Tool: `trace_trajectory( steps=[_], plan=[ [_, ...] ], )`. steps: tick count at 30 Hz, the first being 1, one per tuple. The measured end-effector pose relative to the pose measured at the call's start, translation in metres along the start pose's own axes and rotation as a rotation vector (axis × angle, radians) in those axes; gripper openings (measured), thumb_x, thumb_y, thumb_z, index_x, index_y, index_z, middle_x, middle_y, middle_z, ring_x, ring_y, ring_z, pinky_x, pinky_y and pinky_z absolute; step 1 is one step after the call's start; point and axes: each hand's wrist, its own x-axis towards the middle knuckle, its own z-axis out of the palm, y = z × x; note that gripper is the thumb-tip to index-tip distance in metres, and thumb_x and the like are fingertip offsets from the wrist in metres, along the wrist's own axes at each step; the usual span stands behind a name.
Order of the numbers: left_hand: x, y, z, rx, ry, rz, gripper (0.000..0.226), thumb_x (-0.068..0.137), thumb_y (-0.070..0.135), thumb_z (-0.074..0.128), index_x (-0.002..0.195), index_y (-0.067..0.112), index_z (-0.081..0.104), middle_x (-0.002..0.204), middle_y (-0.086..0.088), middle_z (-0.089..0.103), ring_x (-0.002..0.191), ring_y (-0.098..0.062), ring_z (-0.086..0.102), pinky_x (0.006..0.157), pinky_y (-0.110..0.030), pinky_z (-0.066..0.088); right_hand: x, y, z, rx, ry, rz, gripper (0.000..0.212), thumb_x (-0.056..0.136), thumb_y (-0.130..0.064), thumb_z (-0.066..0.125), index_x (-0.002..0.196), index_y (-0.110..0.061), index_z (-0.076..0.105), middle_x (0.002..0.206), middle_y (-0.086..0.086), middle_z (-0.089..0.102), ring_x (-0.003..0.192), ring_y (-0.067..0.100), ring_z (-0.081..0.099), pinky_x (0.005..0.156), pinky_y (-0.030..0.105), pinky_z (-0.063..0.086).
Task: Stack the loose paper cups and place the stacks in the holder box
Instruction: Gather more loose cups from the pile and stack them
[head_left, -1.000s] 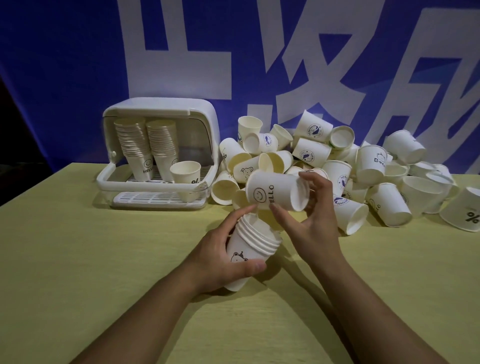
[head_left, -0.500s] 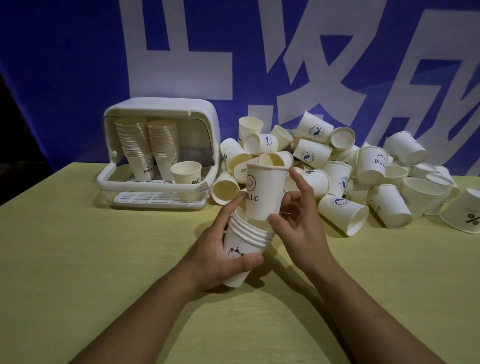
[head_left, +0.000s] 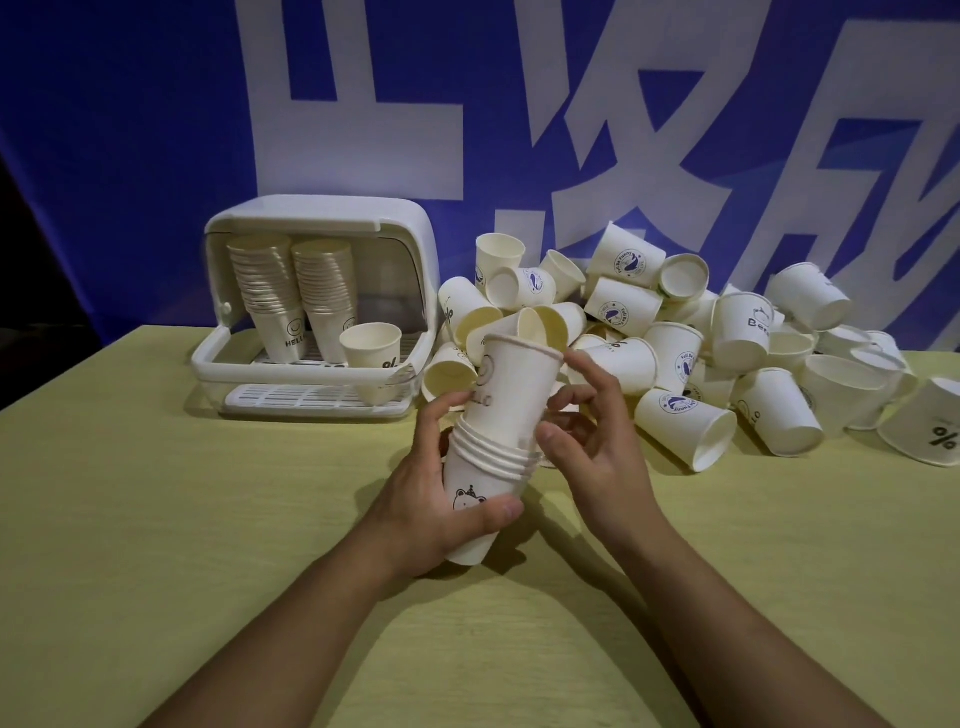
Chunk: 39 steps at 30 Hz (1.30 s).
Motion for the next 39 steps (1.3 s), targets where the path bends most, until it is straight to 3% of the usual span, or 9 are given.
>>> trace_trajectory(
  steps=[7,9,12,15,20,22,29,35,39],
  plan=[
    [0.001,-0.002,-0.002,0.003,0.139,0.006,0.091,0.055,0.068,0.074,0.121,0.080,0.012,0.119,0.023,0.060,0.101,0.003,0.063,0.087,-0.026,0.051,0.002,0.003,-0.002,-0.146,0.010,-0.039,0.020,0.090,-0.035,0.058,0.099,-0.033,0.076,0.115,-0.002,0.057,0.108,0.001,0.056,0.082,0.009,0.042],
    [0.002,0.000,-0.001,0.026,0.133,0.001,0.086,0.053,0.071,0.071,0.117,0.081,0.015,0.116,0.026,0.060,0.098,0.013,0.059,0.076,-0.008,0.044,0.003,0.009,-0.006,-0.303,0.084,-0.047,0.023,0.095,-0.029,0.055,0.109,-0.036,0.072,0.115,-0.012,0.054,0.109,0.001,0.053,0.085,0.010,0.039],
    [0.002,0.001,0.001,0.014,0.116,0.003,0.087,0.053,0.071,0.072,0.119,0.079,0.016,0.121,0.023,0.059,0.100,0.008,0.061,0.075,-0.015,0.044,0.008,0.024,-0.015,-0.719,0.088,0.013,0.038,0.099,-0.034,0.054,0.136,-0.041,0.055,0.124,-0.016,0.042,0.120,0.005,0.036,0.097,0.019,0.030],
    [0.002,0.001,0.001,0.030,0.104,0.015,0.087,0.054,0.070,0.073,0.121,0.079,0.017,0.122,0.029,0.056,0.103,0.014,0.057,0.078,-0.014,0.043,0.013,0.035,-0.020,-0.933,0.016,0.136,0.040,0.098,-0.046,0.051,0.136,-0.036,0.057,0.133,-0.001,0.045,0.124,0.021,0.035,0.104,0.035,0.031],
    [0.001,0.001,0.000,0.035,0.100,0.007,0.087,0.055,0.069,0.073,0.121,0.079,0.018,0.121,0.031,0.056,0.105,0.015,0.056,0.078,-0.011,0.043,0.016,0.029,-0.019,-0.713,0.151,0.262,0.034,0.093,-0.056,0.053,0.085,-0.022,0.056,0.108,0.000,0.052,0.100,0.022,0.052,0.081,0.035,0.042],
    [0.001,0.001,0.000,0.036,0.091,0.013,0.086,0.055,0.068,0.074,0.121,0.079,0.019,0.119,0.032,0.057,0.104,0.015,0.057,0.076,-0.009,0.043,0.016,0.028,-0.018,-0.657,0.174,0.340,0.036,0.091,-0.052,0.060,0.081,-0.019,0.053,0.100,0.001,0.056,0.092,0.023,0.056,0.071,0.034,0.040],
    [0.000,0.000,0.000,0.014,0.055,0.008,0.090,0.057,0.067,0.075,0.127,0.075,0.020,0.126,0.017,0.062,0.107,-0.004,0.063,0.085,-0.030,0.051,0.017,0.015,-0.020,-0.284,-0.023,0.653,0.068,0.088,-0.042,0.068,0.146,-0.027,0.035,0.118,-0.001,0.065,0.095,0.006,0.060,0.070,0.028,0.048],
    [0.000,0.000,0.000,-0.034,-0.007,0.012,0.092,0.057,0.062,0.078,0.129,0.074,0.022,0.122,0.011,0.065,0.101,-0.009,0.067,0.083,-0.034,0.054,0.018,0.013,-0.023,-0.123,0.153,0.380,0.081,0.088,-0.018,0.072,0.152,-0.035,0.025,0.123,-0.004,0.055,0.100,0.013,0.066,0.065,0.022,0.054],
    [-0.001,-0.001,0.000,-0.051,-0.091,0.010,0.093,0.058,0.056,0.081,0.129,0.075,0.025,0.114,0.020,0.067,0.098,-0.010,0.069,0.087,-0.040,0.059,0.017,0.013,-0.024,-0.101,0.211,0.202,0.075,0.086,-0.012,0.074,0.147,-0.038,0.039,0.130,-0.005,0.053,0.109,0.014,0.061,0.080,0.026,0.055]
  ],
)
